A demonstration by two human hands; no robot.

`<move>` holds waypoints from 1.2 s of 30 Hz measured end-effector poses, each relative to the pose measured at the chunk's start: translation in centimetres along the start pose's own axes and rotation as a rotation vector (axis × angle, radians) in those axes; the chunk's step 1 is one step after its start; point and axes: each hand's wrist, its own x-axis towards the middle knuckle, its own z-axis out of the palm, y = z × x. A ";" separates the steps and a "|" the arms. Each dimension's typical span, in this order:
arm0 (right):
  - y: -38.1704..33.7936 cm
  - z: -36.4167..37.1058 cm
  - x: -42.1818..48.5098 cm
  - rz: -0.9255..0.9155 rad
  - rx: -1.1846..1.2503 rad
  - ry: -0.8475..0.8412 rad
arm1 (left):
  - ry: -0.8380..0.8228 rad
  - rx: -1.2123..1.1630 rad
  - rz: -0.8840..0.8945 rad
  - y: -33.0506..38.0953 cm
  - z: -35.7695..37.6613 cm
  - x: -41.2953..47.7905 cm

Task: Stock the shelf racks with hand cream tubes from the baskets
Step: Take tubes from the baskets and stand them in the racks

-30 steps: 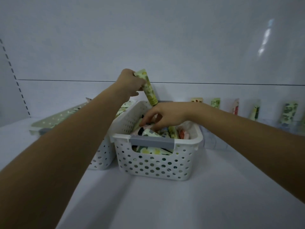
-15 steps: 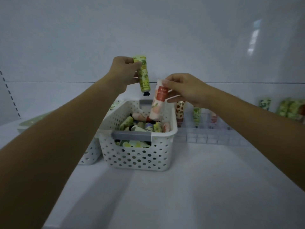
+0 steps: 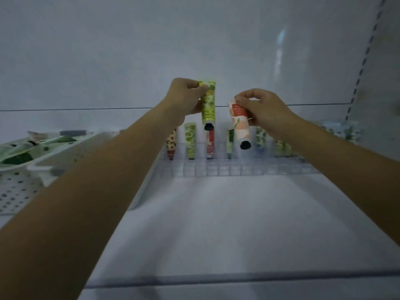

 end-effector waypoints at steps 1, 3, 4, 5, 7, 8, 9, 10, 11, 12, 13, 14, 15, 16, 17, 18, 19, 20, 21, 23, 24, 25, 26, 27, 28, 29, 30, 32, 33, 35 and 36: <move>0.4 -1.5 -0.3 0.001 -0.019 0.020 | -0.015 0.001 -0.002 0.0 1.6 -0.1; 1.2 -4.5 -1.1 0.016 -0.050 0.074 | -0.039 0.005 -0.013 -0.2 4.8 -0.5; 1.7 -6.0 -1.5 0.030 -0.057 0.104 | -0.048 0.005 -0.020 -0.3 6.4 -0.7; 2.2 -7.5 -1.8 0.045 -0.057 0.131 | -0.054 0.000 -0.027 -0.4 7.9 -1.0; 3.2 -10.5 -2.6 0.072 -0.033 0.188 | -0.054 -0.012 -0.041 -0.8 10.9 -1.5; 3.6 -11.9 -3.1 0.080 -0.026 0.218 | -0.047 -0.026 -0.053 -1.0 12.3 -1.7; 4.1 -13.3 -3.4 0.080 -0.024 0.249 | -0.038 -0.045 -0.066 -1.2 13.7 -2.0; 4.5 -14.7 -3.7 0.084 -0.016 0.281 | -0.020 -0.058 -0.082 -1.4 15.0 -2.2; 5.0 -16.0 -3.9 0.091 -0.010 0.314 | -0.004 -0.064 -0.100 -1.8 16.2 -2.3; 5.4 -17.3 -4.2 0.104 0.000 0.349 | 0.006 -0.061 -0.114 -2.1 17.2 -2.6; 5.8 -18.4 -4.4 0.118 0.010 0.380 | 0.013 -0.055 -0.117 -2.4 18.2 -2.9; 6.3 -19.4 -4.6 0.133 0.016 0.406 | 0.011 -0.059 -0.113 -2.6 19.1 -3.3; 6.8 -20.4 -4.8 0.153 0.008 0.425 | 0.009 -0.066 -0.105 -2.8 20.0 -3.6; 7.2 -21.1 -5.1 0.178 0.002 0.436 | 0.011 -0.066 -0.104 -3.0 20.8 -3.8; 7.7 -21.7 -5.3 0.208 0.005 0.434 | 0.019 -0.065 -0.106 -3.3 21.6 -4.0; 8.1 -22.0 -5.7 0.233 0.022 0.423 | 0.029 -0.066 -0.117 -3.6 22.4 -4.2; 8.4 -22.3 -5.9 0.248 0.030 0.408 | 0.038 -0.080 -0.133 -3.9 23.0 -4.2; 8.8 -22.5 -6.0 0.251 0.012 0.395 | 0.048 -0.092 -0.154 -4.3 23.6 -4.2; 9.2 -22.7 -6.0 0.248 -0.026 0.384 | 0.058 -0.099 -0.173 -4.8 24.1 -4.2; 9.6 -22.7 -6.0 0.216 -0.088 0.374 | 0.071 -0.096 -0.205 -5.6 24.9 -4.4; 9.7 -22.6 -5.9 0.193 -0.103 0.369 | 0.075 -0.096 -0.219 -6.0 25.1 -4.5; 9.9 -22.4 -5.7 0.157 -0.119 0.363 | 0.082 -0.099 -0.230 -6.5 25.2 -4.5; 10.0 -22.1 -5.5 0.100 -0.141 0.359 | 0.092 -0.098 -0.244 -6.9 25.1 -4.5; 9.9 -21.8 -5.3 0.030 -0.166 0.353 | 0.099 -0.095 -0.253 -7.2 24.8 -4.5; 9.9 -21.4 -5.0 -0.037 -0.190 0.342 | 0.104 -0.092 -0.258 -7.4 24.5 -4.5; 9.8 -20.9 -4.6 -0.095 -0.215 0.325 | 0.112 -0.097 -0.259 -7.6 24.1 -4.5; 9.7 -20.5 -4.1 -0.149 -0.247 0.308 | 0.118 -0.110 -0.257 -7.8 23.6 -4.5; 9.5 -19.6 -3.1 -0.225 -0.316 0.276 | 0.119 -0.131 -0.250 -8.1 22.8 -4.4; 9.4 -19.2 -2.6 -0.246 -0.335 0.260 | 0.118 -0.135 -0.244 -8.2 22.4 -4.4; 9.4 -18.4 -1.6 -0.265 -0.377 0.224 | 0.129 -0.150 -0.236 -8.3 21.8 -4.2; 9.6 -18.1 -1.2 -0.266 -0.412 0.205 | 0.134 -0.160 -0.234 -8.3 21.6 -4.1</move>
